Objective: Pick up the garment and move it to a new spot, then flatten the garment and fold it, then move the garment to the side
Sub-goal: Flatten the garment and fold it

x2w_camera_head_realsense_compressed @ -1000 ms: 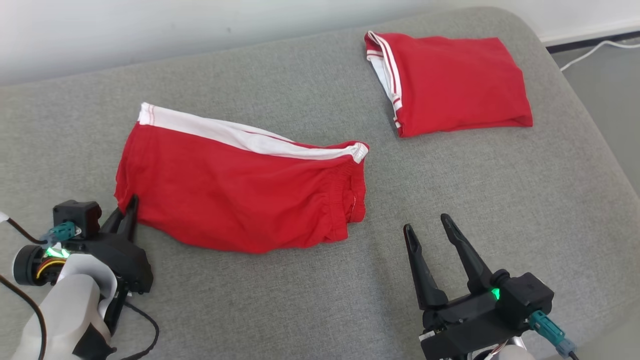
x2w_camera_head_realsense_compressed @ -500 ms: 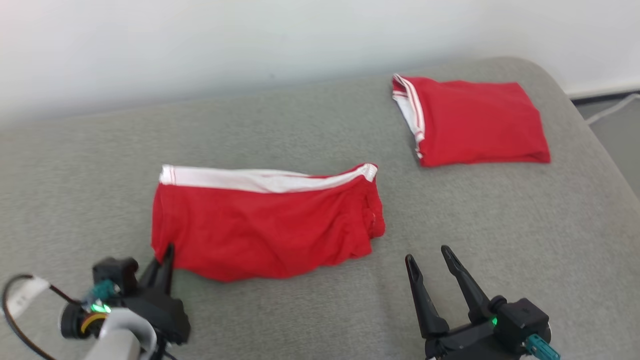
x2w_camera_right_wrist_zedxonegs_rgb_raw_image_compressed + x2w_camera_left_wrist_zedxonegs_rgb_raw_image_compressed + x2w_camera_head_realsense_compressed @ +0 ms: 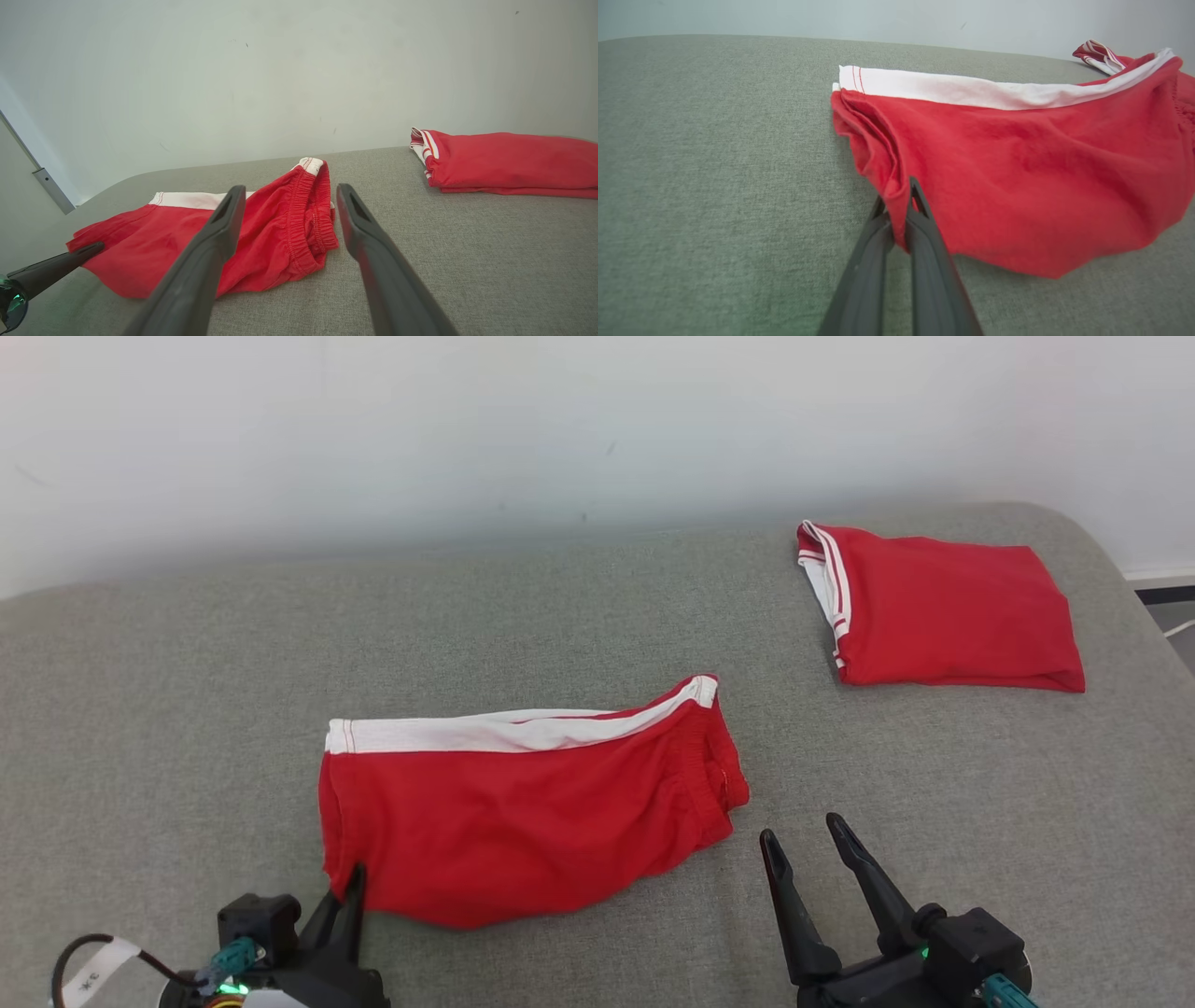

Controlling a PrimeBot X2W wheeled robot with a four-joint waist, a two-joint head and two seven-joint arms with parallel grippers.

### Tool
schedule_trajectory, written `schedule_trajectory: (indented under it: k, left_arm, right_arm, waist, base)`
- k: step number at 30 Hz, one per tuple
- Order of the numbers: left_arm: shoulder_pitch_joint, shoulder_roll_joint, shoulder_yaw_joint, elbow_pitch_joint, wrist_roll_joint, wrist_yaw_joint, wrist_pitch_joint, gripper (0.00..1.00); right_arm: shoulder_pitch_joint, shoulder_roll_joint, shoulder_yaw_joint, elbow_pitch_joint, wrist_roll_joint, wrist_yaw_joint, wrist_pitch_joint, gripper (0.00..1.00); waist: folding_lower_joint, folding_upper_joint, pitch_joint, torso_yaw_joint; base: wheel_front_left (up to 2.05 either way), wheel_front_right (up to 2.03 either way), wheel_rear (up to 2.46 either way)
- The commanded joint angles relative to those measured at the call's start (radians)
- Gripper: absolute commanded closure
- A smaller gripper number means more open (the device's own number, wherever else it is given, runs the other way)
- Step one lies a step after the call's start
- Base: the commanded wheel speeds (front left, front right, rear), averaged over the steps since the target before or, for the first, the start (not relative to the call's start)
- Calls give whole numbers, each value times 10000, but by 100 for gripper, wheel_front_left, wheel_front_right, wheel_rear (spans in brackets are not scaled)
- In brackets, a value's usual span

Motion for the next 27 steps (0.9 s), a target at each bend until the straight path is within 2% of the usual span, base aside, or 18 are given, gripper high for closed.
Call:
schedule_trajectory:
  k: [1, 3, 4, 5, 10, 17, 27]
  left_arm:
    - [216, -3, 60, -8, 33, 22, -49, 100]
    - [300, -2, 106, -43, 73, 81, -49, 100]
    - [327, 19, 147, -105, 145, 159, -49, 25]
    - [374, 33, 184, -165, 198, 220, -49, 0]
    - [579, 54, 631, -918, 470, 514, -51, 0]
    - [1588, -61, 1389, -2915, 1362, 1007, -45, 0]
    - [2829, -226, 2185, -4917, 2163, 1176, -43, 0]
  right_arm:
    - [65, -51, 28, 62, -30, -3, -7, 0]
    - [22, -58, 44, 89, -27, -3, -7, 0]
    - [-1, -72, 48, 95, -13, -3, -7, 0]
    - [-18, -81, 48, 110, 2, -3, -7, 0]
    - [-84, -106, 28, 175, 29, -3, -7, 0]
    - [-142, -147, -260, 221, -75, -3, -7, 0]
    - [-91, -195, -796, 314, -348, -1, -7, 0]
  waist:
    - [1, 0, -4, -28]
    - [1, 0, -3, -65]
    - [1, 0, 2, -80]
    - [1, 0, 2, -94]
    - [1, 0, -31, -87]
    - [1, 0, -255, 107]
    - [1, 0, -561, 447]
  base:
    - [0, 0, 0]
    - [0, 0, 0]
    - [0, 0, 0]
    - [0, 0, 0]
    - [0, 0, 0]
    - [0, 0, 0]
    - [0, 0, 0]
